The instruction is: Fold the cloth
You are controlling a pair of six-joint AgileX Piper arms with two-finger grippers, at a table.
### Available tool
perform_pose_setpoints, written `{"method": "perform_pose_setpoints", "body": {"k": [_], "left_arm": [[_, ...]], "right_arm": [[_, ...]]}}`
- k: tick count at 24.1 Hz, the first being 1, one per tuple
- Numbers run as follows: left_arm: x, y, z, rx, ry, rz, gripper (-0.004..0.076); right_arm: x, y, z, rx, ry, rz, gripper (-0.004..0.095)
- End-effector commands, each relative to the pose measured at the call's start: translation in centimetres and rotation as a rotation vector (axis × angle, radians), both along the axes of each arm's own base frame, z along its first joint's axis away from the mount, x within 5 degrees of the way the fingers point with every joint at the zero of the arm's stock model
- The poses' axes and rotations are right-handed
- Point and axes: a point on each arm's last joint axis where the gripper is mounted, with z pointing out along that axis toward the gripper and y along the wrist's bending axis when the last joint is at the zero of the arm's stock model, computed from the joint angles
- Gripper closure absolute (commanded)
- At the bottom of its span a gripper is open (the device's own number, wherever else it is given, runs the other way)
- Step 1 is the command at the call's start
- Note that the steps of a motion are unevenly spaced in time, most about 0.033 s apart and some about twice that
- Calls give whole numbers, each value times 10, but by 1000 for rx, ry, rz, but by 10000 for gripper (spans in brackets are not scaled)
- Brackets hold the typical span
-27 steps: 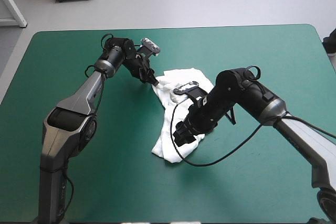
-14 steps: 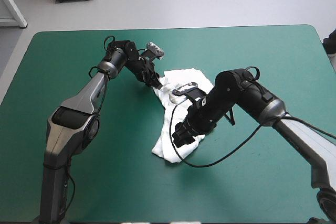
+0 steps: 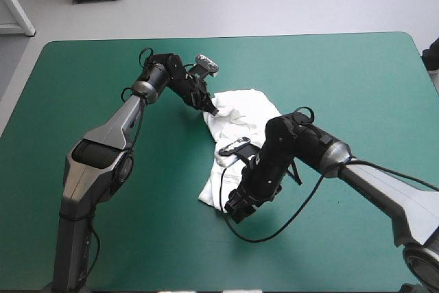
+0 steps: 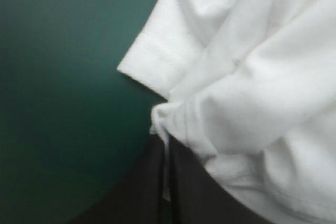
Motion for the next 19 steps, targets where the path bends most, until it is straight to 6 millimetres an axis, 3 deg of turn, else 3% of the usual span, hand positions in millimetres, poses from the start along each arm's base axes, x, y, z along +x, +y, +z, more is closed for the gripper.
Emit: {"method": "perform_pose_setpoints", "body": {"k": [1,8,14,19], "left_arm": [[-16,-12,14,-28,73,-41,746],[-18,-13,14,-31,92,-42,746],[-18,-14,14,-44,95,-47,746],[-19,-15,15,-59,94,-55,746]], "right_arm": [[-4,11,8,45,-51,49,304],[7,29,-8,48,-67,92,304],[27,46,1,77,-142,118,304],[37,56,-33,8,-59,134,304]]}}
